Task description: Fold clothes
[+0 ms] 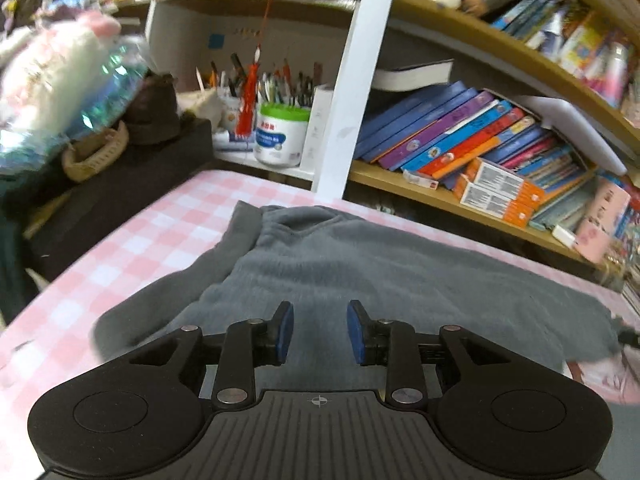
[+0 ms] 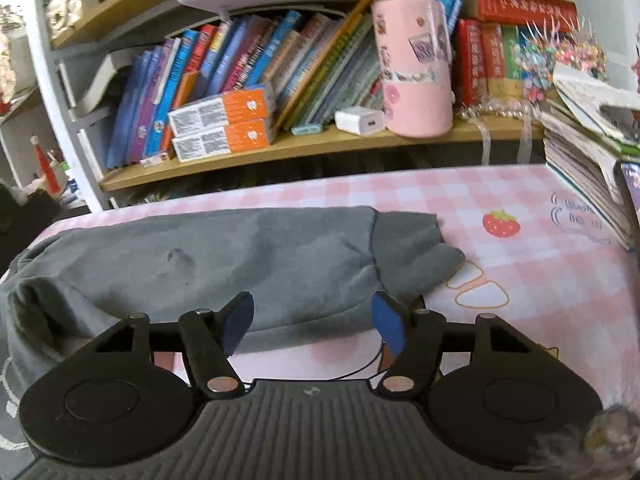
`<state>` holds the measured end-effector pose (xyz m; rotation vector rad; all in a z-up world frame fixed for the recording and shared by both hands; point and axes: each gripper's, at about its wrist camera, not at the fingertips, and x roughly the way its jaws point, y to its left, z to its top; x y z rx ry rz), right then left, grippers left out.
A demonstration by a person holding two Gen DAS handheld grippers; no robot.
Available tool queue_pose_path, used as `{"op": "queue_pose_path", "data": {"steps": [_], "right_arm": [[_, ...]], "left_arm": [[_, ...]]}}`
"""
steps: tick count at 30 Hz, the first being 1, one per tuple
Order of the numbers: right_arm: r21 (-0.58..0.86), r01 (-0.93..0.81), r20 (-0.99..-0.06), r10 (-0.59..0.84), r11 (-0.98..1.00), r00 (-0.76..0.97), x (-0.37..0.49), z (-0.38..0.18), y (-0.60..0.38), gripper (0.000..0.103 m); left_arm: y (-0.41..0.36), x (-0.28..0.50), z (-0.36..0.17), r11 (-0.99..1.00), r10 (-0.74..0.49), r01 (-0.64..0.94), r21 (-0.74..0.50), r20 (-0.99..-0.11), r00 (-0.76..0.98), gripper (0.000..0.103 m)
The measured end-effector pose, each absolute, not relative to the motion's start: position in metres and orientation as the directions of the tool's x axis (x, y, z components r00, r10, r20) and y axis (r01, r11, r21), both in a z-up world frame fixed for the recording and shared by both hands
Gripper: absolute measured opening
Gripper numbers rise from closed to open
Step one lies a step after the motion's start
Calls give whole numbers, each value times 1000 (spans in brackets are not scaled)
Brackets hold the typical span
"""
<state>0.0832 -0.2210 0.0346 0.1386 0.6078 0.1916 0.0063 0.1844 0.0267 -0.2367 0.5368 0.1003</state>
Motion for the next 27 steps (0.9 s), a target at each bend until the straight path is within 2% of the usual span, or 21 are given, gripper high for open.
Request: {"op": "queue_pose_path", "data": {"steps": [4, 9, 10, 12, 13, 15, 18, 22, 23, 25, 27], "right_arm": [[150, -212, -527, 259, 966, 810, 64, 40, -213, 67], [155, -372, -526, 395, 915, 753, 26, 37, -203, 68], [156, -404, -525, 422, 901, 739, 18, 36, -201, 65], [141, -442, -539, 443, 886, 717, 7, 33, -195, 52], [129, -451, -548, 443, 883, 710, 2, 30, -192, 44], [90, -466, -568, 430, 880, 702, -5, 27, -188, 39], [50, -450, -596, 388, 892, 703, -7, 21, -190, 31], [11, -349, -594, 287, 937, 751, -3, 17, -213, 15], [-11, -311, -591, 245, 950, 769, -1, 17, -219, 14], [10, -283, -591, 234, 959, 772, 3, 16, -228, 24], [37, -259, -593, 230, 965, 772, 8, 16, -237, 24]], "left_arm": [[177, -20, 30, 964, 76, -191, -187, -491, 868, 32], [175, -38, 31, 960, 115, -226, -163, -507, 854, 32], [176, -40, 33, 957, 132, -243, -159, -508, 851, 33], [180, -45, 34, 947, 157, -276, -165, -510, 845, 36], [181, -47, 34, 943, 169, -290, -163, -514, 841, 45], [182, -50, 34, 938, 213, -323, -128, -521, 826, 53], [186, -52, 33, 930, 247, -353, -100, -540, 805, 53], [205, -52, 25, 899, 255, -408, -159, -567, 783, 53], [208, -52, 23, 891, 259, -421, -168, -574, 777, 53], [215, -49, 18, 880, 264, -440, -178, -588, 764, 53], [221, -44, 13, 872, 268, -454, -182, -599, 755, 53]]}}
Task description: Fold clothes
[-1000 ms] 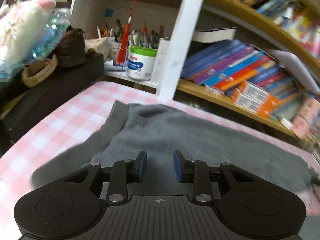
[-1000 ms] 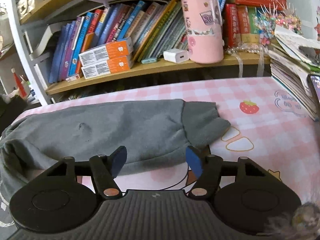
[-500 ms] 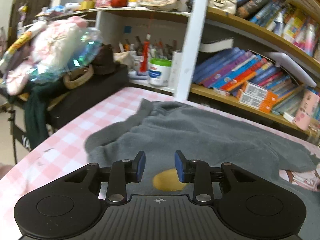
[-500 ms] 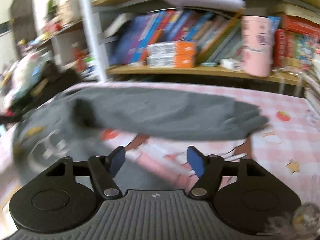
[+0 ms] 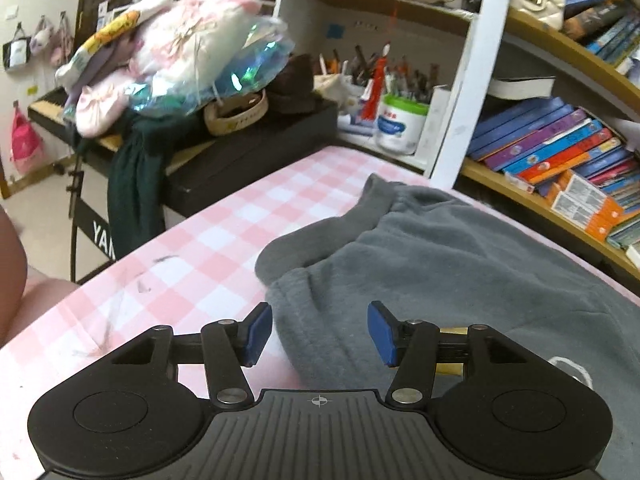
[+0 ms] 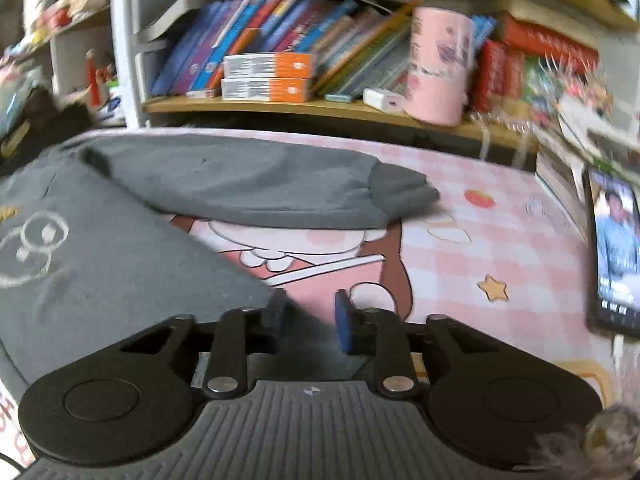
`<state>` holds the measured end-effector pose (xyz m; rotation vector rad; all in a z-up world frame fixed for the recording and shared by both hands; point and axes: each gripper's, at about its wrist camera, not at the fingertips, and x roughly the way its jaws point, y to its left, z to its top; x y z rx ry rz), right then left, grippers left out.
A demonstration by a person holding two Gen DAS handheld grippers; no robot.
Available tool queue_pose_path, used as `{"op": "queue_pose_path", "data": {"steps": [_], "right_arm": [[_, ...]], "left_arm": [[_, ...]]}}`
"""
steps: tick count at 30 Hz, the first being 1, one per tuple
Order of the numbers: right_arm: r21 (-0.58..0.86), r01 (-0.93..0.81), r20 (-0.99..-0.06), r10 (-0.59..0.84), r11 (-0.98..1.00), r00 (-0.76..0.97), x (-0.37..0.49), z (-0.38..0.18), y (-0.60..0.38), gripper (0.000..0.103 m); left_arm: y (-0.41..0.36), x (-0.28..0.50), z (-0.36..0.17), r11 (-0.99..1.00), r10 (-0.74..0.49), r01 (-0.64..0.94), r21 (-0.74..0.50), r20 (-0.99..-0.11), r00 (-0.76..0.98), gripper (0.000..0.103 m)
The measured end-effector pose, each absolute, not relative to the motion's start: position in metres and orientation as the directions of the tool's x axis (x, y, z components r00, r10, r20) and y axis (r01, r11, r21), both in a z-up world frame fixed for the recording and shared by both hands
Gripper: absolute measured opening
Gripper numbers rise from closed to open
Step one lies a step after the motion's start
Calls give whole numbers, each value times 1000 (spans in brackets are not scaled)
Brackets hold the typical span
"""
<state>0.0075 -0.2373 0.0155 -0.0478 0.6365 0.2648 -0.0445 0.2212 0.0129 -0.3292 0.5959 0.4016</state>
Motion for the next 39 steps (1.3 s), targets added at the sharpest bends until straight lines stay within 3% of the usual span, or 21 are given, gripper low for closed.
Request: {"op": "queue_pose_path", "data": {"steps": [6, 12, 15, 19, 23, 26, 30, 35, 39], "right_arm": [[-67, -235, -568, 156, 970, 808, 10, 12, -230, 25], [-154, -147, -543, 41, 977, 839, 17, 11, -234, 26], [-176, -80, -554, -31, 981, 832, 27, 9, -241, 25], [-86, -74, -554, 14, 994, 832, 21, 13, -255, 25], [46, -143, -544, 145, 989, 826, -6, 30, -267, 30], [61, -202, -552, 202, 977, 809, -28, 36, -265, 39], [41, -245, -577, 223, 969, 786, -46, 36, -258, 46], [30, -168, -626, 150, 985, 765, -42, 26, -263, 47], [-14, -164, -648, 116, 986, 752, -40, 19, -257, 46]], "left_arm": [[252, -26, 5, 800, 296, -541, -259, -614, 731, 53], [255, -12, 0, 785, 210, -503, -362, -609, 765, 48], [247, -11, -5, 803, 118, -429, -414, -595, 795, 28], [245, -17, -3, 810, 98, -401, -428, -575, 812, 22], [258, -39, 6, 808, 174, -431, -402, -536, 826, 21], [259, -46, 5, 849, 211, -438, -297, -569, 795, 24], [264, -52, -1, 867, 223, -440, -235, -607, 763, 48], [253, -86, 16, 878, 263, -416, -239, -486, 833, 44], [226, -97, 23, 939, 117, -244, -244, -438, 891, 42]]}}
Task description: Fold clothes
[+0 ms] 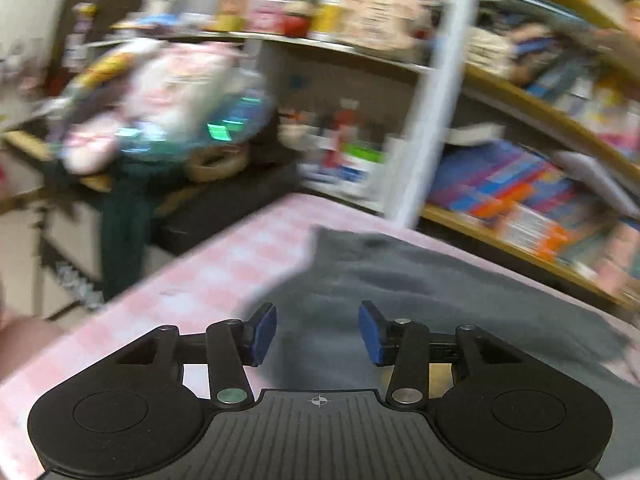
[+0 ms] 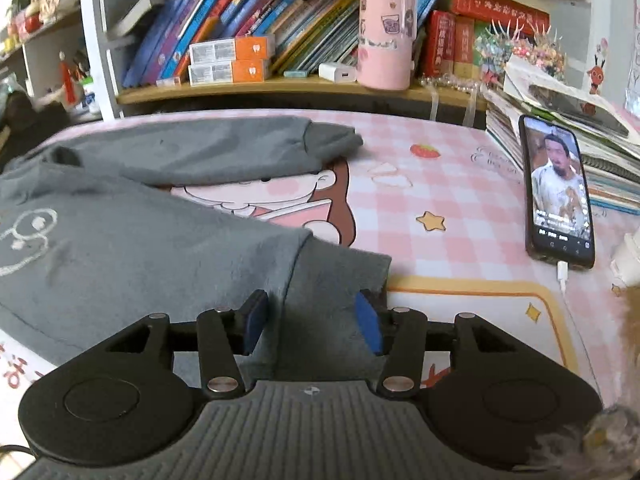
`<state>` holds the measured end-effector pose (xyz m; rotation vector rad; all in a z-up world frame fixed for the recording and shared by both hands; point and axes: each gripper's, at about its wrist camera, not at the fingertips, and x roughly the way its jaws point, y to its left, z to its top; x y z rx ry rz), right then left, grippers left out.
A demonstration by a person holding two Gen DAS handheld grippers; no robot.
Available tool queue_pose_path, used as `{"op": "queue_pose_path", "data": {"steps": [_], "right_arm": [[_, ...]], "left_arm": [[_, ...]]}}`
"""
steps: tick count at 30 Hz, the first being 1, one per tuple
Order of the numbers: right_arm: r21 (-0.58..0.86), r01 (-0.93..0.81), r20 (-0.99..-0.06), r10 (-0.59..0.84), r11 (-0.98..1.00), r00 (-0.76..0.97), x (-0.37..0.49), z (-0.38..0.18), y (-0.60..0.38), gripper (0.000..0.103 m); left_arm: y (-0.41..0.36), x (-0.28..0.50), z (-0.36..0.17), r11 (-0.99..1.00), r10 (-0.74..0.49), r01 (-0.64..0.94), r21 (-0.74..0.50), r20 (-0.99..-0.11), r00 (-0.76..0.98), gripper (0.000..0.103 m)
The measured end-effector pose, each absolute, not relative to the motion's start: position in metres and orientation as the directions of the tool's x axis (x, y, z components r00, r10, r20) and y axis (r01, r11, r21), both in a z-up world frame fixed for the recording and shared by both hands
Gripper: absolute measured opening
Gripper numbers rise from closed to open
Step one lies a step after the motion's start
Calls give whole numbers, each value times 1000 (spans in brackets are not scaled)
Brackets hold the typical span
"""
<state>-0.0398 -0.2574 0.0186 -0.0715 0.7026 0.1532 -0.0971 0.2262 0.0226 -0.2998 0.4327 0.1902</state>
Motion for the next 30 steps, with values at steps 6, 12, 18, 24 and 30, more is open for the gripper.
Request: {"op": "queue_pose_path", "data": {"steps": [6, 12, 18, 24, 30], "right_arm": [[-86, -251, -681, 127, 964, 722, -80, 22, -256, 43], [-84, -179, -693, 72, 980, 717, -108, 24, -277, 53], [-82, -153, -635, 67, 985, 770, -111, 27, -268, 54], [-73, -176, -618, 94, 982, 780, -105, 32, -255, 49], [-59, -238, -658, 142, 969, 739, -107, 21, -243, 48]], "left_arm": [[206, -89, 6, 957, 6, -148, -250, -492, 870, 39], [209, -91, -6, 943, -4, -168, -288, -515, 857, 39], [224, -96, -2, 923, 9, -203, -328, -507, 862, 39], [246, -88, -11, 906, 42, -264, -330, -553, 832, 0], [276, -86, -13, 870, 110, -352, -346, -559, 822, 1]]}}
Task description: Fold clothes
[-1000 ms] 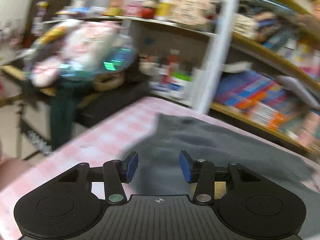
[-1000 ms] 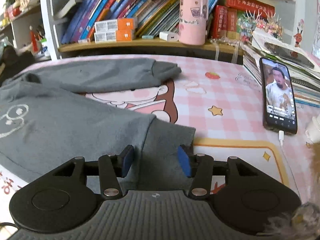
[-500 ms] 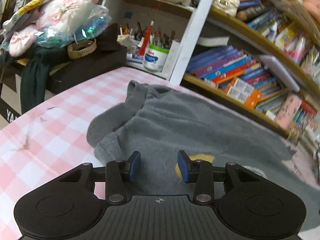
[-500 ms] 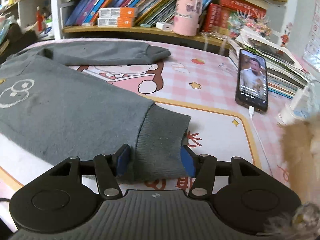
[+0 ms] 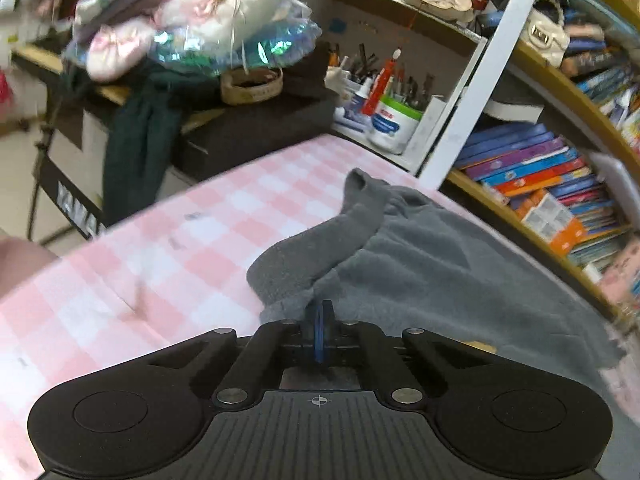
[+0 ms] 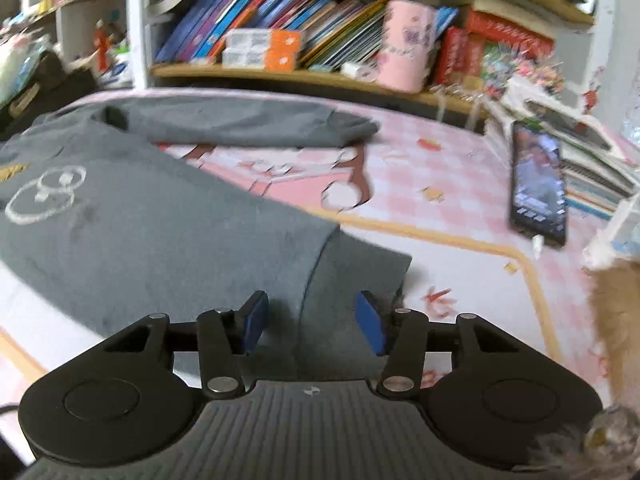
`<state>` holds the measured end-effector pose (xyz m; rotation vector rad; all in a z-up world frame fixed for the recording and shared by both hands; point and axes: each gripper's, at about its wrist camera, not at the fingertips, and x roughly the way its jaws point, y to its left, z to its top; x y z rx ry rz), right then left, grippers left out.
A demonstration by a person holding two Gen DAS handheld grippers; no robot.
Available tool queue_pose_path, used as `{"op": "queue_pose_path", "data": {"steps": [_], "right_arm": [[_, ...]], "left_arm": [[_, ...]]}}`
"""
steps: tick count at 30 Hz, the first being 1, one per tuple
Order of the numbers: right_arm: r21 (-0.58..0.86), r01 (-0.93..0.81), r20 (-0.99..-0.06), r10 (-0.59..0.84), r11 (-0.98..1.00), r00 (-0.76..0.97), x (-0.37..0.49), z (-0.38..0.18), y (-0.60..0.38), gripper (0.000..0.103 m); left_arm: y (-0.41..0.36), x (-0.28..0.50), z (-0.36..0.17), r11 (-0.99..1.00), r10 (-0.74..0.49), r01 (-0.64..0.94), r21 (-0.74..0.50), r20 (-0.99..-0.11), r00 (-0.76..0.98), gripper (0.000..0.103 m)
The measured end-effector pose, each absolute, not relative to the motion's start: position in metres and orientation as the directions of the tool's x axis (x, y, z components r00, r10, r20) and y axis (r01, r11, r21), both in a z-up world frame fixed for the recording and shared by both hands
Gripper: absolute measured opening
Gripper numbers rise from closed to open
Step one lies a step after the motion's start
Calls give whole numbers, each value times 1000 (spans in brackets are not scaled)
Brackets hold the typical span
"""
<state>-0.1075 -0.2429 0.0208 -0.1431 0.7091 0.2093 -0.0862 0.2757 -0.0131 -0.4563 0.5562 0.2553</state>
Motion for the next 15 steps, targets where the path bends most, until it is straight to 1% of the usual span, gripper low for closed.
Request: {"op": "queue_pose_path", "data": {"steps": [6, 8, 10, 11, 12, 13, 15], "right_arm": [[-70, -252, -660, 145, 965, 737, -111, 20, -237, 48], [-68, -249, -657, 145, 966, 740, -111, 21, -238, 48], [-60, -255, -639, 159, 965, 753, -113, 26, -237, 48], [-55, -259, -629, 168, 964, 759, -114, 29, -236, 49], [-52, -267, -620, 178, 962, 764, -116, 31, -234, 49], [-51, -276, -610, 189, 960, 770, -117, 34, -232, 49], [-43, -291, -597, 209, 956, 774, -119, 37, -228, 49]], "left_arm": [[266, -83, -12, 891, 152, -357, -279, -560, 815, 2], [263, -90, -8, 891, 163, -361, -274, -549, 820, 4], [253, -98, -2, 899, 177, -353, -259, -522, 835, 11], [247, -101, 2, 906, 172, -337, -256, -506, 845, 13], [241, -104, 6, 913, 166, -321, -252, -490, 856, 18], [235, -107, 9, 920, 147, -297, -257, -477, 867, 24], [223, -112, 15, 932, 107, -247, -266, -450, 887, 32]]}}
